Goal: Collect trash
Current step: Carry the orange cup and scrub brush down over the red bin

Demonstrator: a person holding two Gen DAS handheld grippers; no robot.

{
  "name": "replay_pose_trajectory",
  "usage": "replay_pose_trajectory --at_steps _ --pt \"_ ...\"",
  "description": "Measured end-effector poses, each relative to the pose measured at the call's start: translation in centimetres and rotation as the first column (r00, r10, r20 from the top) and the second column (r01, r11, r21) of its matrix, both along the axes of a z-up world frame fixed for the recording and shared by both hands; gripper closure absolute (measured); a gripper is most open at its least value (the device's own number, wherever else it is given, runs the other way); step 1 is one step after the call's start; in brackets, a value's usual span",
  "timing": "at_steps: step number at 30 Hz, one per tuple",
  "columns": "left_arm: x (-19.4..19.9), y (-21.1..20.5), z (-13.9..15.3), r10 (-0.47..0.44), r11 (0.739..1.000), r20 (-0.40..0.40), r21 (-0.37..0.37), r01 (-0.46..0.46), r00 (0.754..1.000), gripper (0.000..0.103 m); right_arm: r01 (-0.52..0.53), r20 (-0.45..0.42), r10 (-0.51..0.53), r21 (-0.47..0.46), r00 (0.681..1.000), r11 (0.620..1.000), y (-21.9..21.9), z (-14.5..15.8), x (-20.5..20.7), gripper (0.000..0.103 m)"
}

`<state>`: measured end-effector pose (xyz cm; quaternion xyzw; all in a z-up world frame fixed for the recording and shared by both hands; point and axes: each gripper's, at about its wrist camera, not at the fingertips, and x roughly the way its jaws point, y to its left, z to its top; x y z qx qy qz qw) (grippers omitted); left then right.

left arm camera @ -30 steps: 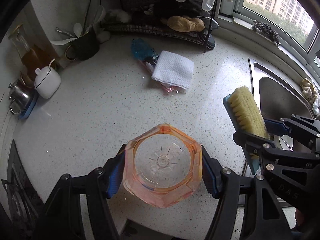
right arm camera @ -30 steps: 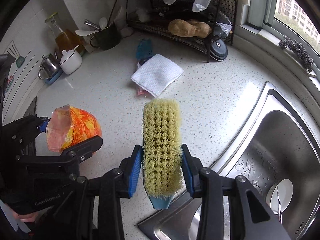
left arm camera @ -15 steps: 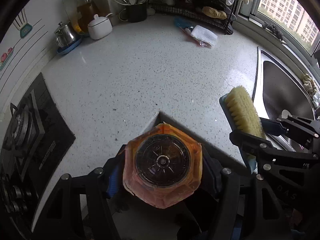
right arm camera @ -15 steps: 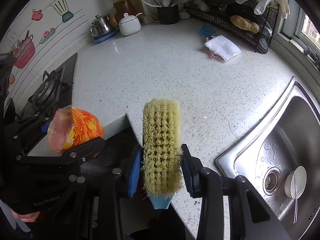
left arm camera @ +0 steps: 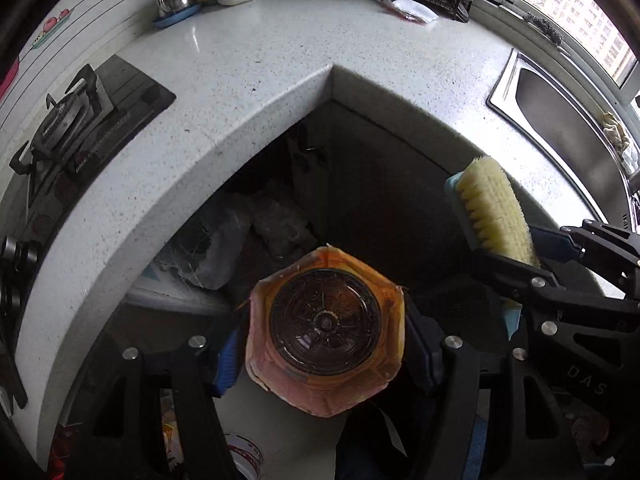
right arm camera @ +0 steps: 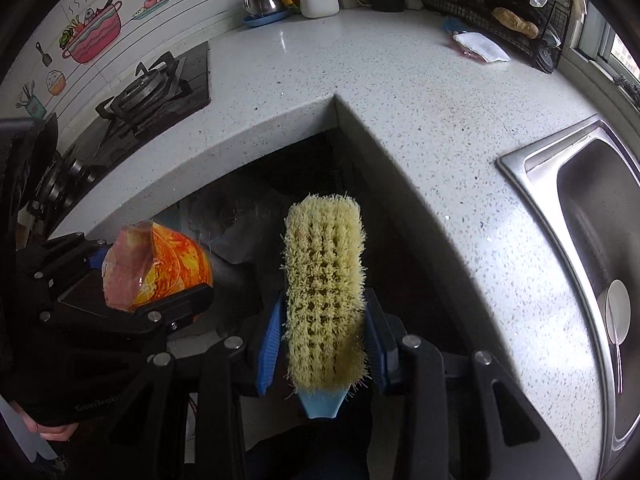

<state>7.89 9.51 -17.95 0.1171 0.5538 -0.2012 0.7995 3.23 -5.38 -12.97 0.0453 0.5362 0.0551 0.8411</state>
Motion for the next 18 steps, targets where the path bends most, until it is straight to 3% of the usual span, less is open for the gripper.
replay_pose_trajectory --at_steps 8,18 --pt "-1.6 1.7 -6.9 0.001 1.000 -0.089 -0.006 -0.001 0.996 0.038 -0.053 -0.061 0.052 -0.024 0.997 0.998 2.5 -6.1 -1.0 0.067" --pt "1.3 2.9 -16.7 0.024 1.000 -0.142 -0.010 -0.026 0.990 0.038 -0.056 -0.126 0.054 -0.014 0.990 0.998 4.9 -16.0 2.8 0.067"
